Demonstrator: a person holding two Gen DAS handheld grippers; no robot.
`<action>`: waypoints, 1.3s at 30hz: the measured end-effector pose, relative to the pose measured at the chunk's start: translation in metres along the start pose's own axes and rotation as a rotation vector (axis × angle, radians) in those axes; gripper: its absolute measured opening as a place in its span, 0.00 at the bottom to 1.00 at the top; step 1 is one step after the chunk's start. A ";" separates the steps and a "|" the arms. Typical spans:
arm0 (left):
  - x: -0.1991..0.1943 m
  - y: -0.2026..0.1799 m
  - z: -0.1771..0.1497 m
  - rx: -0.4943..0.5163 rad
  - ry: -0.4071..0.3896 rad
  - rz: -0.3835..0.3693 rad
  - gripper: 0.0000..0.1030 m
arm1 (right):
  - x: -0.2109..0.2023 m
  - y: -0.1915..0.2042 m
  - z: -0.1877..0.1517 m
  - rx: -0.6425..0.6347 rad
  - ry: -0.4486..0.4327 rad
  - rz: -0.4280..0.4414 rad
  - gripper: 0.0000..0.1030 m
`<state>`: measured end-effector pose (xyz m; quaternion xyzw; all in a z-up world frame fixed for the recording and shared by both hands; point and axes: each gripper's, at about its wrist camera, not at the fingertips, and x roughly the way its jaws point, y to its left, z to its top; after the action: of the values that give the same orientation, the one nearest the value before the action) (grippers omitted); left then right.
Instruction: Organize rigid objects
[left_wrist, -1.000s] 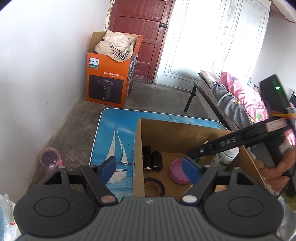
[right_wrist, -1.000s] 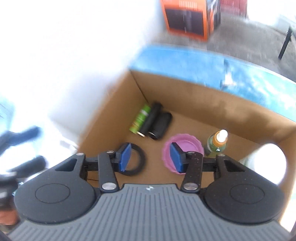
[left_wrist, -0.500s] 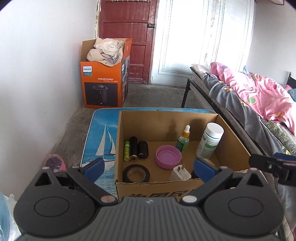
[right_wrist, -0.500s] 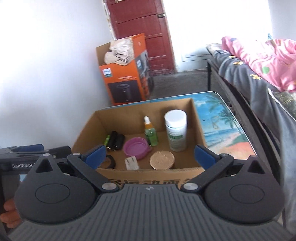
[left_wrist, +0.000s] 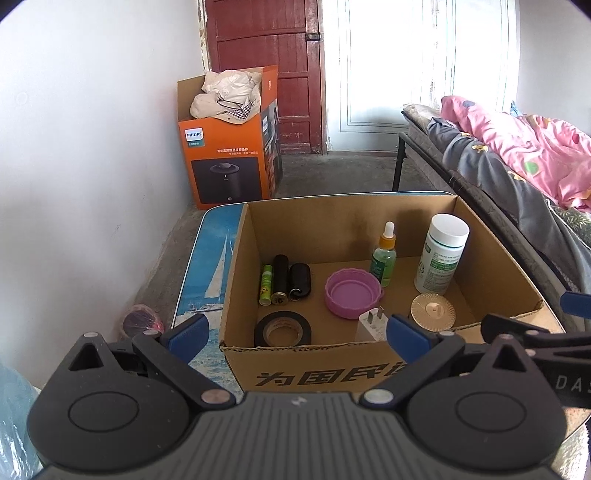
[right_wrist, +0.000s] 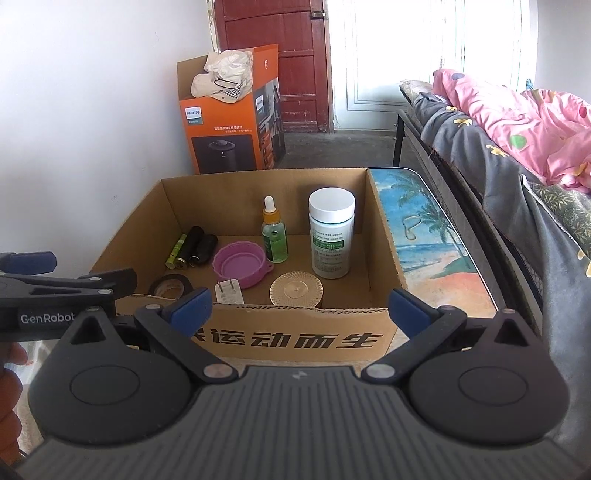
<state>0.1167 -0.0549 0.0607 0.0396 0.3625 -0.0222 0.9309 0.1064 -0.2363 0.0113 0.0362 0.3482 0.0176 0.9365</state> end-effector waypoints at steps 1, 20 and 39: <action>0.001 0.001 0.000 -0.005 0.005 -0.003 1.00 | 0.002 0.000 0.000 0.001 0.003 -0.004 0.99; 0.012 -0.002 0.002 -0.004 0.028 0.002 1.00 | 0.017 -0.001 0.000 0.033 0.026 -0.006 0.99; 0.012 0.000 -0.003 0.006 0.048 0.023 0.99 | 0.024 0.002 -0.005 0.037 0.057 0.000 0.99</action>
<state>0.1231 -0.0551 0.0502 0.0472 0.3840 -0.0115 0.9220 0.1218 -0.2324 -0.0078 0.0532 0.3751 0.0122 0.9254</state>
